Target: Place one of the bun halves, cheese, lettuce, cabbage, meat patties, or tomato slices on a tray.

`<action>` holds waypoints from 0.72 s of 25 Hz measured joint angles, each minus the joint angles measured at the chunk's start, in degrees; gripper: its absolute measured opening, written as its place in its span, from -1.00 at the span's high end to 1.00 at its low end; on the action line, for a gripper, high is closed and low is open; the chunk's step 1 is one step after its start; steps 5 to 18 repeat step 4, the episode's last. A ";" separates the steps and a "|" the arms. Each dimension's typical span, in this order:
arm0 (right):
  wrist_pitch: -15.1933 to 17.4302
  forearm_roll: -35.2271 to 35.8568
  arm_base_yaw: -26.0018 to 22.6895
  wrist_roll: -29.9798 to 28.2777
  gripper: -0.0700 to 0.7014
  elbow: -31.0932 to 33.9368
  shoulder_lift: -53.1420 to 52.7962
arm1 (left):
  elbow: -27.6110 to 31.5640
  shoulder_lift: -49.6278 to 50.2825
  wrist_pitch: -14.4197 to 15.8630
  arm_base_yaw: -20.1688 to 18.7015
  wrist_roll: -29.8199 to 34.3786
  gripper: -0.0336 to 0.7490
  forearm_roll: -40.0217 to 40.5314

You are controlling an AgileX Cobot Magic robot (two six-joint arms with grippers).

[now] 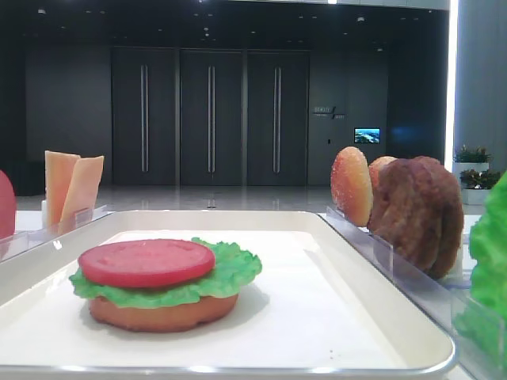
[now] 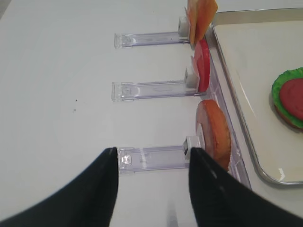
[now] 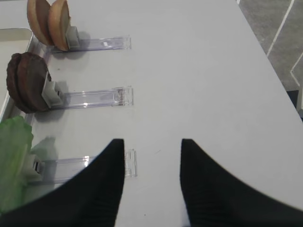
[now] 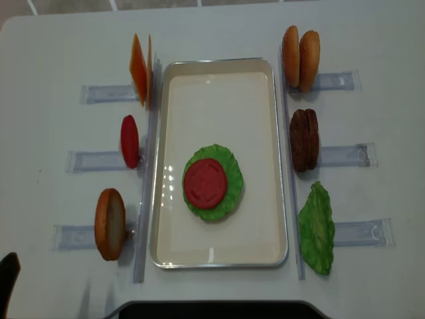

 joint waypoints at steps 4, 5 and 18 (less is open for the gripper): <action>0.00 0.00 0.00 0.00 0.11 0.00 0.00 | 0.00 0.00 0.00 0.00 0.00 -0.03 0.00; 0.00 0.00 0.00 0.00 0.11 0.00 0.00 | 0.00 0.00 0.00 0.00 0.00 -0.03 0.00; 0.00 0.00 0.00 0.00 0.11 0.00 0.00 | 0.00 0.00 0.00 0.00 0.00 -0.03 0.00</action>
